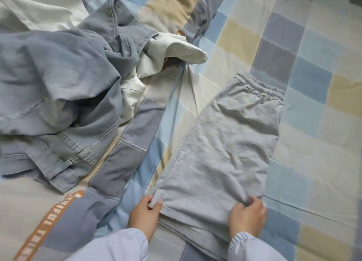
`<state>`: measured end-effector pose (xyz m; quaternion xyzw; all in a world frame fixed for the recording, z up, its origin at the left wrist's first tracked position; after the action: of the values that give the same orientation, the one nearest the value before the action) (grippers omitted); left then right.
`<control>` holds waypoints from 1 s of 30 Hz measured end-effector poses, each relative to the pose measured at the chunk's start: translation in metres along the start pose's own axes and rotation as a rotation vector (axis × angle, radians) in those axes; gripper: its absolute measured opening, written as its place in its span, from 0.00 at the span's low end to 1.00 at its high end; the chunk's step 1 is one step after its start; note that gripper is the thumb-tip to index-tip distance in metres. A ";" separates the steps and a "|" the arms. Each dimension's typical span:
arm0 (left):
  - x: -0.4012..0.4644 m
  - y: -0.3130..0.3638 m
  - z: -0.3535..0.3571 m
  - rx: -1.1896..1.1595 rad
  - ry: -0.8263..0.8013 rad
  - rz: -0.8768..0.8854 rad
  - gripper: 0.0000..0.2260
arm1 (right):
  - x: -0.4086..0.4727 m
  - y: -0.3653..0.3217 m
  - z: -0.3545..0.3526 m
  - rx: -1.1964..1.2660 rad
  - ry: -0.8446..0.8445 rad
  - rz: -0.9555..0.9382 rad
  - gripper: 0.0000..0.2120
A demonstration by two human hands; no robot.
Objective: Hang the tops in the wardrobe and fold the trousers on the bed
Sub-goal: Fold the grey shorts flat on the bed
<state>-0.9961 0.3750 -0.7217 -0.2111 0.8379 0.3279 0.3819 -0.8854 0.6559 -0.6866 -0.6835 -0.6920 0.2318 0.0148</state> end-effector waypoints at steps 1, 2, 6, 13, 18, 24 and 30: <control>-0.002 0.005 0.001 -0.007 -0.009 0.022 0.04 | -0.008 0.019 -0.006 0.029 0.021 0.079 0.28; -0.002 0.009 0.003 0.004 -0.023 0.045 0.06 | -0.016 0.035 -0.010 0.039 0.012 0.153 0.29; 0.005 0.017 0.011 0.179 -0.068 0.100 0.11 | -0.025 0.092 -0.003 0.027 -0.108 0.344 0.21; 0.000 0.025 0.008 0.095 -0.029 0.149 0.14 | -0.017 0.117 0.018 0.418 -0.280 0.469 0.14; -0.005 0.029 -0.006 -0.024 -0.055 0.161 0.27 | -0.008 0.113 -0.010 0.490 -0.189 0.420 0.14; -0.013 0.040 -0.041 0.159 0.024 0.292 0.11 | -0.046 0.114 -0.017 0.540 -0.354 0.328 0.06; 0.025 0.010 -0.033 0.512 0.015 0.221 0.15 | -0.069 0.167 0.025 0.521 -0.396 0.652 0.08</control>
<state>-1.0347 0.3556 -0.7212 -0.0172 0.9142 0.1436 0.3785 -0.7322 0.5755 -0.7452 -0.7815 -0.3491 0.5167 -0.0200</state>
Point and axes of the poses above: each hand's wrist, its own x-axis towards the middle knuckle, its own z-axis out of the palm, y = z × x, the point moved 7 cm from there along x, towards the middle knuckle, and after that the axes turned 2 degrees about y, right-handed, at the moved point
